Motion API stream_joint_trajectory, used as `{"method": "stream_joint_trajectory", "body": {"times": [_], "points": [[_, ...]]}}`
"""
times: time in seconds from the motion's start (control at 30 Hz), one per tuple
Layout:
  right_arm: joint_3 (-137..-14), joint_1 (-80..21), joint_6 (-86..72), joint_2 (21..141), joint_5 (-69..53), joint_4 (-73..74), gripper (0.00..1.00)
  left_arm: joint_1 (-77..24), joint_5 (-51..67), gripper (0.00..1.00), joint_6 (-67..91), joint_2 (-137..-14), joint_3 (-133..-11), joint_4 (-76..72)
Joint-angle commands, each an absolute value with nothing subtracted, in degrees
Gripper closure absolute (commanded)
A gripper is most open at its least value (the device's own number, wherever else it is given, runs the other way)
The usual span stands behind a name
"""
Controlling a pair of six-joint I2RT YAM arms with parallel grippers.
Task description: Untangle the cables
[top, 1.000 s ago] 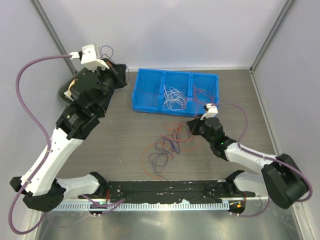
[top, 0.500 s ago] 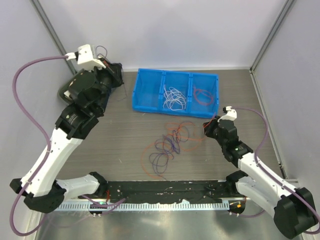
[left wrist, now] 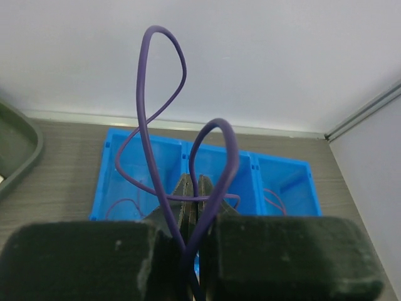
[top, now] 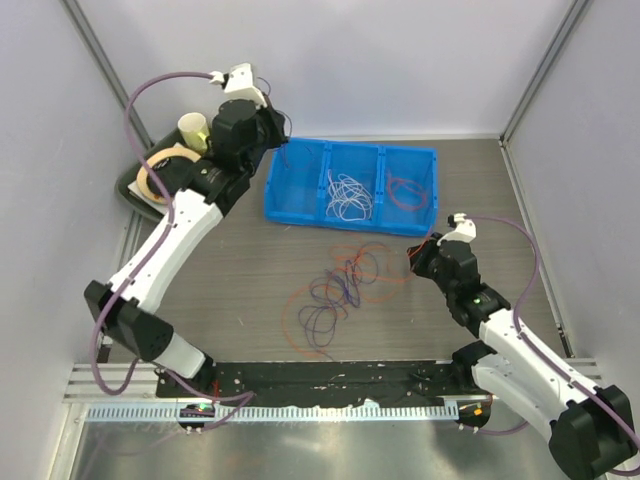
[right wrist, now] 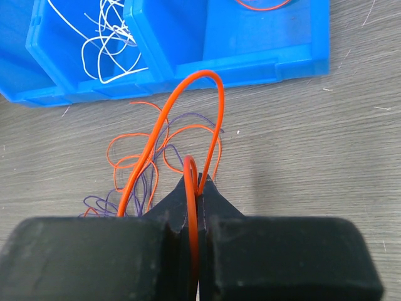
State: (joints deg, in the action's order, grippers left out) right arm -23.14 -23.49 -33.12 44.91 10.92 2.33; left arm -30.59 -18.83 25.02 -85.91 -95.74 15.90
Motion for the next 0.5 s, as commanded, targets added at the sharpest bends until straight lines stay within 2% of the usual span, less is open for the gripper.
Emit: {"method": "stream_joint_trajectory", "body": {"times": [0.0, 0.13, 0.23, 0.3, 0.33, 0.37, 0.43, 0.47], "points": [[-26.45, -23.2, -32.61, 44.3, 12.22, 3.16, 0.99, -29.62, -15.38, 1.0, 23.91, -92.53, -97.12, 8.53], [-27.07, -23.29, -31.99, 44.65, 12.48, 3.6, 0.99, -28.48, -15.21, 1.0, 22.59, -101.67, -99.74, 8.26], [-28.73, -23.2, -31.2, 45.61, 12.92, 5.7, 0.99, -28.04, -16.77, 0.98, 22.85, -109.49, -106.48, 15.07], [-29.44, -23.29, -30.94, 46.05, 12.75, 6.24, 0.99, -27.95, -18.97, 0.84, 24.43, -114.59, -111.24, 20.97], [-29.88, -23.29, -30.85, 46.23, 12.66, 6.33, 0.99, -27.95, -20.03, 0.72, 26.09, -115.83, -115.27, 26.14], [-29.88, -23.29, -30.85, 46.32, 12.57, 6.33, 0.99, -27.95, -19.95, 0.42, 26.54, -116.88, -116.53, 27.76], [-30.41, -23.29, -30.59, 46.67, 12.05, 6.68, 0.99, -28.04, -18.56, 0.28, 27.42, -116.9, -117.33, 29.44], [-30.76, -23.29, -30.5, 46.84, 11.69, 6.85, 0.99, -28.04, -17.41, 0.16, 27.77, -116.29, -116.81, 29.44]]}}
